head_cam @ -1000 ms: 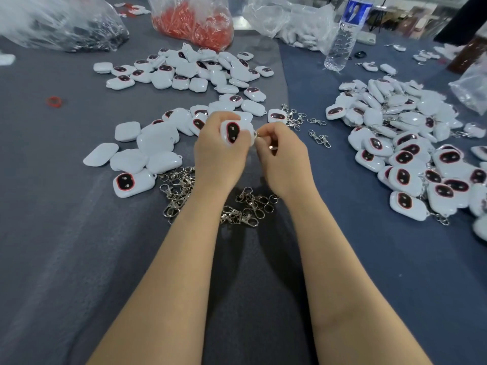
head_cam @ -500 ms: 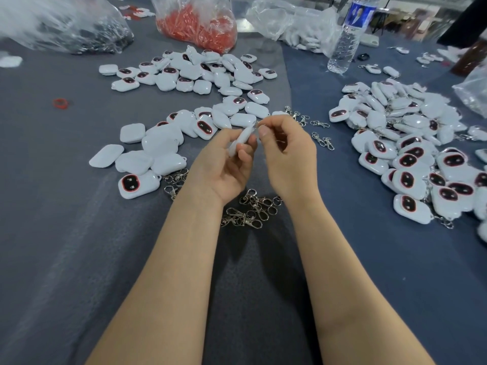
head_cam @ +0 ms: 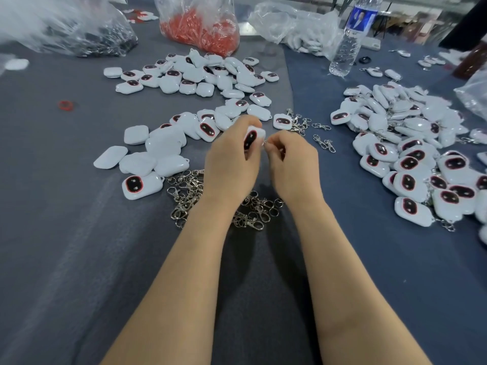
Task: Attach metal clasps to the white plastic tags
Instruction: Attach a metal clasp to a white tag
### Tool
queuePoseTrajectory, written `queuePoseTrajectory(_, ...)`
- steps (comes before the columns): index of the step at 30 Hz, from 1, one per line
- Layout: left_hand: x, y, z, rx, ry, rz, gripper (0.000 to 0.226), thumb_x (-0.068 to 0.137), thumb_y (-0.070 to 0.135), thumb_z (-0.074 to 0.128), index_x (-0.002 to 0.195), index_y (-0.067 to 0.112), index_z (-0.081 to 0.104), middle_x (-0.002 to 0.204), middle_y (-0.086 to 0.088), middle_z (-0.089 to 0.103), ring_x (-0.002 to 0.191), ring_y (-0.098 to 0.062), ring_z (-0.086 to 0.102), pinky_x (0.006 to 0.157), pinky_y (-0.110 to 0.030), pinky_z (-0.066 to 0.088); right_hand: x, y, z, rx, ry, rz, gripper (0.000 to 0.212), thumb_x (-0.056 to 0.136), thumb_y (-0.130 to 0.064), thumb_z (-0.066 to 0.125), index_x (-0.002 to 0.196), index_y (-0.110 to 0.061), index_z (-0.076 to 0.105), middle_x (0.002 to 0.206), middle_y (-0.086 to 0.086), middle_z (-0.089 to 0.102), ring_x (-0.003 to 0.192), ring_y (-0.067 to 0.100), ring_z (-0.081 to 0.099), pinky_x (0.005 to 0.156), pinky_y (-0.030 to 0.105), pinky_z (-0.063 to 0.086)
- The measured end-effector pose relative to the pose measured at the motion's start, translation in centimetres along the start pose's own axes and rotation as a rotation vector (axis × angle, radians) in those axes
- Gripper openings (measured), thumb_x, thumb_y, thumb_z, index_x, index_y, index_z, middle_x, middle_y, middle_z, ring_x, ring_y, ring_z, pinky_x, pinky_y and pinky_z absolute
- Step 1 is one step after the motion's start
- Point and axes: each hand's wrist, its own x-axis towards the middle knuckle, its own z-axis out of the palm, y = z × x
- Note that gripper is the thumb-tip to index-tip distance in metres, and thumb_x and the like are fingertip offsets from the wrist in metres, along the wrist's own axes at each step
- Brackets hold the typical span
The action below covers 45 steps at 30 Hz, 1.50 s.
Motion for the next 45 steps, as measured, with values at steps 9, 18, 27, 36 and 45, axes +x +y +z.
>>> queuePoseTrajectory(9, 1.4, -0.2, -1.1, -1.398, -0.094, -1.064, 0.014, 0.094, 0.010, 0.050, 0.091, -0.001, 0.060, 0.058, -0.006, 0.063, 0.040, -0.003, 0.052, 0.036, -0.008, 0.041, -0.4, -1.2, 0.2, 0.350, 0.053, -0.038, 0.009, 0.090, -0.011, 0.060, 0.097, -0.017, 0.063, 0.079, -0.010, 0.060, 0.072, -0.004, 0.051, 0.067, 0.006, 0.039)
queuePoseTrajectory(18, 1.3, 0.0, -1.1, -1.514, -0.284, -1.135, 0.018, 0.091, 0.011, 0.047, 0.080, 0.002, 0.058, 0.060, -0.001, 0.052, 0.035, -0.002, 0.041, 0.033, -0.008, 0.036, -0.5, -1.2, 0.3, 0.320, 0.102, -0.100, 0.007, 0.091, -0.009, 0.058, 0.090, -0.013, 0.063, 0.085, -0.004, 0.060, 0.074, 0.001, 0.051, 0.069, 0.008, 0.039)
queuePoseTrajectory(27, 0.8, 0.4, -0.3, -0.321, 0.061, -0.324, 0.011, 0.092, 0.013, 0.050, 0.101, 0.017, 0.052, 0.076, 0.010, 0.054, 0.064, -0.005, 0.057, 0.071, -0.026, 0.052, -0.2, -0.5, 0.4, 0.098, 0.060, -0.122, 0.011, 0.092, -0.007, 0.054, 0.082, -0.007, 0.060, 0.073, -0.003, 0.050, 0.066, 0.011, 0.041, 0.060, 0.015, 0.032)
queuePoseTrajectory(36, 0.3, 0.0, -0.2, 0.001, -0.002, 0.023, 0.023, 0.094, 0.012, 0.050, 0.116, 0.013, 0.055, 0.091, 0.007, 0.051, 0.078, -0.010, 0.043, 0.065, -0.013, 0.029, 0.0, 0.0, 0.4, 0.027, -0.003, -0.081, 0.013, 0.093, -0.009, 0.051, 0.082, -0.014, 0.057, 0.081, 0.000, 0.056, 0.075, 0.017, 0.047, 0.064, 0.026, 0.035)
queuePoseTrajectory(45, 0.7, -0.2, -0.2, -0.251, 0.049, -0.348, 0.034, 0.091, 0.021, 0.055, 0.122, 0.013, 0.041, 0.098, 0.002, 0.055, 0.088, -0.017, 0.061, 0.086, -0.029, 0.047, 0.2, 0.1, 0.3, 0.188, 0.019, 0.106, 0.023, 0.097, -0.014, 0.046, 0.110, -0.016, 0.064, 0.108, -0.001, 0.064, 0.100, 0.011, 0.055, 0.079, 0.012, 0.034)
